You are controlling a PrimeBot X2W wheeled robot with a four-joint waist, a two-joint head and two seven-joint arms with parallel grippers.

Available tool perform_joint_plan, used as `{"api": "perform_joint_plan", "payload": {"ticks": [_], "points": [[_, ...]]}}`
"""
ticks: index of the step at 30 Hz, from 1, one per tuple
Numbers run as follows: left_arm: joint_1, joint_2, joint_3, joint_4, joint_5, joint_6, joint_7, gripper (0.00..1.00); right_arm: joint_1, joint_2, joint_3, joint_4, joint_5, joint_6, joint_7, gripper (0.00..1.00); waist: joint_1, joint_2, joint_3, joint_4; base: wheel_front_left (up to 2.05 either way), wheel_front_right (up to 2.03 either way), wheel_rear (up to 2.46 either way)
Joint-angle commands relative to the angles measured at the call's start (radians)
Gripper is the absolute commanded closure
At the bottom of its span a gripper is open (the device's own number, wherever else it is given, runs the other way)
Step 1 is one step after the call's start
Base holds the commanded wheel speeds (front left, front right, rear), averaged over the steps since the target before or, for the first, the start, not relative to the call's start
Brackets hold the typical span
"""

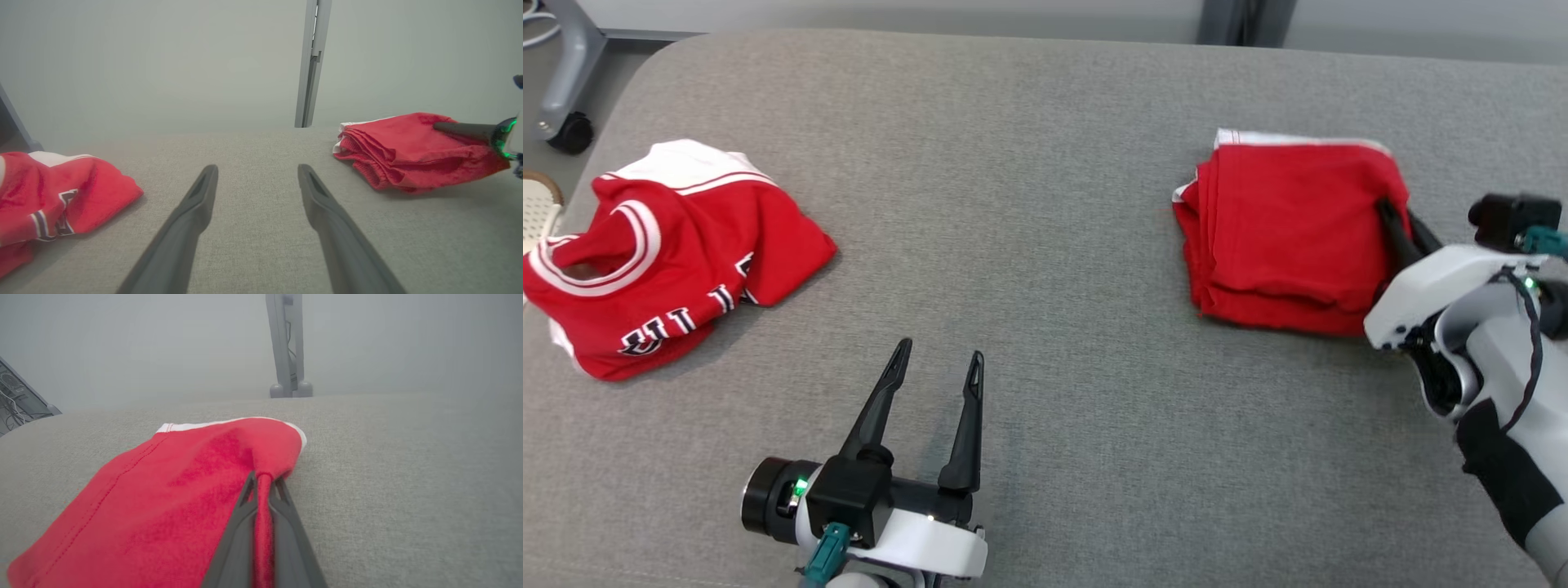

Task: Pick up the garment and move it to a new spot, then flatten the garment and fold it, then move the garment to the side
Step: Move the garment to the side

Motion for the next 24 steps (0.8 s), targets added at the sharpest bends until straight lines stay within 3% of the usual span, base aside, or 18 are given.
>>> {"api": "perform_joint_plan", "payload": {"ticks": [1,11,24], "points": [[-0.022,0.003,0.003,-0.008,0.009,-0.002,-0.003,0.00,-0.003,-0.007,-0.012,-0.013,-0.030,0.000,-0.006,1.00,0.0000,-0.0001,0.010,-0.014,0.00,0.00,0.00],[-0.057,0.003,0.020,-0.027,0.052,-0.033,-0.003,0.00,0.018,0.017,-0.171,-0.098,-0.228,0.000,-0.007,1.00,0.0000,-0.0001,0.052,-0.120,0.00,0.00,0.00],[-0.095,0.006,0.040,-0.051,0.098,-0.065,-0.003,0.00,0.069,0.086,-0.310,-0.158,-0.340,0.000,-0.006,1.00,0.0000,-0.0001,0.078,-0.283,0.00,0.00,0.00]]}}
